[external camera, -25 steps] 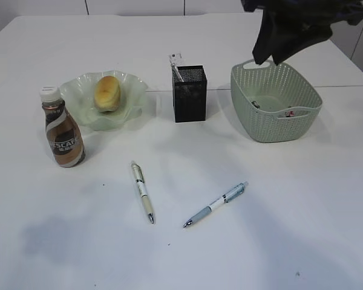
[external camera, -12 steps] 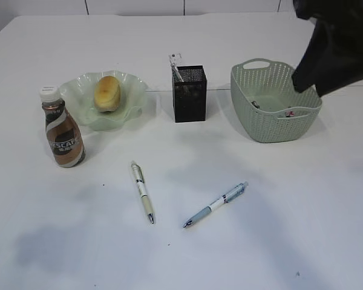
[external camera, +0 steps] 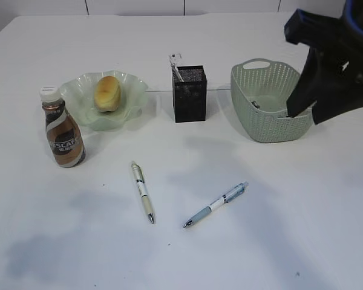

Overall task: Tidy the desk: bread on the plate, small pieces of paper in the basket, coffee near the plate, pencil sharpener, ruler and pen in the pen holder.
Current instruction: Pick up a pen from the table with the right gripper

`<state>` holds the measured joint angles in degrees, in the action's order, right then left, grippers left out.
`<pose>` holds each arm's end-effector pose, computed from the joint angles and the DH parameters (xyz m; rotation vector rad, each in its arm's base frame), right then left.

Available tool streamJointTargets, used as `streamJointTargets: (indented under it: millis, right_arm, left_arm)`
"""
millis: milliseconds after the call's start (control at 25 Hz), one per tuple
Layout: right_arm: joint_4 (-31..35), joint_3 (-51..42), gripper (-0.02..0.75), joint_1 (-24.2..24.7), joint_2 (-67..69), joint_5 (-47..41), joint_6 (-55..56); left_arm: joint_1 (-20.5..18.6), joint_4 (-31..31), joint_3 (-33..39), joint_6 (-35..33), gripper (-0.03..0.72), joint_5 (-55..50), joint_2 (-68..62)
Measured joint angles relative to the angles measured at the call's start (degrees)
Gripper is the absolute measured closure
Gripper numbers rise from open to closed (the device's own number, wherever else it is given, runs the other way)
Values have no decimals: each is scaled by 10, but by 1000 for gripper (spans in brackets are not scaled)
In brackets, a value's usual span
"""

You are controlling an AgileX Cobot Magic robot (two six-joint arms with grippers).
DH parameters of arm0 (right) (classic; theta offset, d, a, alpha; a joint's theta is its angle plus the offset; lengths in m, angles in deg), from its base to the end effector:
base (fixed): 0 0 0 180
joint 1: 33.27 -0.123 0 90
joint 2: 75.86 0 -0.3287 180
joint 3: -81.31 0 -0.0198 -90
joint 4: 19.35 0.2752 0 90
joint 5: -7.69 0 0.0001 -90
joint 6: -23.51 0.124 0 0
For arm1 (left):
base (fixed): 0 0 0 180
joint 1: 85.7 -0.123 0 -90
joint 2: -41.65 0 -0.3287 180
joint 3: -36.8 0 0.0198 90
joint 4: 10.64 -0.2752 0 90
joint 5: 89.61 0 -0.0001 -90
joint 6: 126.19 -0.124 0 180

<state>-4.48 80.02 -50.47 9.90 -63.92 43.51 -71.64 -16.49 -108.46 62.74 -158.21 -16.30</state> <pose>0.2722 0.1159 0.3731 0.1195 2.8242 0.5223 0.1397 -0.0229 0.2916 0.1556 2.7972 0.0471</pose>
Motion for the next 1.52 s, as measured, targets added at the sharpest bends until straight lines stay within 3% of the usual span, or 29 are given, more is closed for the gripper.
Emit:
streamJointTargets:
  millis: [120, 160, 320, 520, 760, 880, 1160, 1400, 1520]
  right_arm:
    - [-2, 0, 440, 0, 12, 0, 12]
    - [-4, -1, 365, 0, 33, 0, 26]
    - [15, -1, 315, 0, 71, 1, 34]
    - [27, -1, 309, 0, 101, 3, 39]
    - [9, -1, 311, 0, 131, 7, 169]
    - [-31, -1, 311, -12, 156, 39, 250]
    - [-59, -1, 311, -53, 222, 88, 288]
    - [-60, -1, 311, -56, 267, 100, 318]
    - [-61, -1, 311, -56, 292, 166, 341]
  left_arm:
    - [0, 0, 0, 0, 222, -7, 0]
    - [0, 0, 0, 0, 222, -8, 0]
    - [0, 0, 0, 0, 222, -9, 0]
    - [0, -5, 0, 0, 222, -15, 0]
    - [0, -6, 0, 0, 222, -18, 0]
    - [0, -8, 0, -1, 222, -18, 0]
    - [0, -13, 0, -1, 222, -19, 0]
    - [0, -15, 0, -1, 222, -21, 0]
    - [0, -15, 0, -1, 222, -21, 0]
